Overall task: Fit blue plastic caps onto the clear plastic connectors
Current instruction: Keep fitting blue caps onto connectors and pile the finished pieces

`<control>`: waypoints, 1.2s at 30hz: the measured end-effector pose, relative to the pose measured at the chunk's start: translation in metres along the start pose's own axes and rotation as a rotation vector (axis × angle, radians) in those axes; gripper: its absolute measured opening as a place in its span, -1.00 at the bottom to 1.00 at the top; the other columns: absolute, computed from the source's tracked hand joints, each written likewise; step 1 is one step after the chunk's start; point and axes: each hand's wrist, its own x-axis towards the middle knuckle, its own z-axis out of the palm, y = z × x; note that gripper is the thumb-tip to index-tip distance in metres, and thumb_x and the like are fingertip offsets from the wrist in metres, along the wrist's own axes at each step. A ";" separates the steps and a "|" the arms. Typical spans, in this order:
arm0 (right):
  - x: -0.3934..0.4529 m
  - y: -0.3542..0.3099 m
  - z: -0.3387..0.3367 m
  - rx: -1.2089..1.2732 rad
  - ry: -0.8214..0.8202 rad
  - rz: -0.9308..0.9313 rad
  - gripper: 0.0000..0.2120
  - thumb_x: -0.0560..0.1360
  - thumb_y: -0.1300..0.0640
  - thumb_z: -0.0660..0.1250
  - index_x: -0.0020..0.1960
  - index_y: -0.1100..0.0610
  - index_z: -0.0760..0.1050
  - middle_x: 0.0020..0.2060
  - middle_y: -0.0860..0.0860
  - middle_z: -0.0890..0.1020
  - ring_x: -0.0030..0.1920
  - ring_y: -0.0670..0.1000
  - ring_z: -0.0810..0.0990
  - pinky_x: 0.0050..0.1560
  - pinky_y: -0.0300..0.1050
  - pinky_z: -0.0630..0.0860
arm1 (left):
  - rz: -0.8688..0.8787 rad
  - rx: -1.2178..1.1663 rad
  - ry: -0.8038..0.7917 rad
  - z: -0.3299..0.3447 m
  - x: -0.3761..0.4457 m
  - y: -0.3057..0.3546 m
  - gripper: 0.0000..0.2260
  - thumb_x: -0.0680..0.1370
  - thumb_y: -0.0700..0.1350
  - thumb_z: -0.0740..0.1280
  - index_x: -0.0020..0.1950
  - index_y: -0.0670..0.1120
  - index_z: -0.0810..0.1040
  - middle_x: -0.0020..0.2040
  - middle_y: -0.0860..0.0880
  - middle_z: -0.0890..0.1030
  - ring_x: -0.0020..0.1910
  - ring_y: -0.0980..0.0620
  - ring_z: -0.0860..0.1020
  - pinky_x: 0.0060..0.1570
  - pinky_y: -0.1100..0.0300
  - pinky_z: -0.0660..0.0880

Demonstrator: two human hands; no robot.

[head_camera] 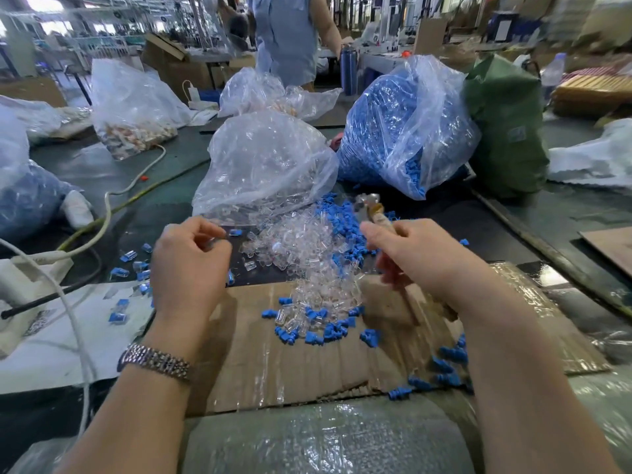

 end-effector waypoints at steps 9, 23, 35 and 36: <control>0.019 0.025 0.001 -0.619 0.225 0.228 -0.72 0.51 -0.04 0.36 -0.19 0.13 0.38 -0.03 0.17 0.56 -0.02 0.23 0.54 -0.15 -0.05 0.35 | 0.175 0.038 -0.728 -0.004 -0.009 0.014 -0.81 0.47 -0.24 0.46 -0.11 0.08 0.71 -0.28 0.12 0.68 -0.31 0.23 0.57 -0.25 0.44 0.46; 0.019 0.016 0.017 -0.843 0.223 -0.078 -0.77 0.58 0.11 0.35 0.17 -0.17 0.54 0.11 0.00 0.33 0.24 0.12 0.28 0.20 0.14 0.28 | 0.279 0.090 -0.720 0.019 -0.019 0.013 -0.94 0.54 -0.06 0.49 -0.01 0.08 0.69 -0.20 0.16 0.68 -0.21 0.29 0.61 -0.22 0.49 0.45; 0.027 0.014 0.037 -0.945 0.228 -0.076 -0.83 0.61 0.19 0.21 0.17 0.06 0.49 0.09 0.07 0.35 0.22 0.16 0.29 0.20 0.13 0.30 | 0.363 0.000 -0.733 0.021 -0.025 0.020 -0.85 0.55 -0.07 0.46 0.11 0.07 0.65 -0.03 0.15 0.60 -0.16 0.30 0.55 -0.11 0.47 0.47; 0.028 0.013 0.039 -0.893 0.241 -0.096 -0.86 0.62 0.18 0.20 0.16 0.06 0.44 0.11 0.07 0.41 0.20 0.15 0.33 0.19 0.14 0.31 | 0.366 0.017 -0.728 0.023 -0.026 0.020 -0.87 0.55 -0.05 0.46 0.09 0.05 0.66 -0.05 0.15 0.61 -0.18 0.33 0.54 -0.15 0.49 0.45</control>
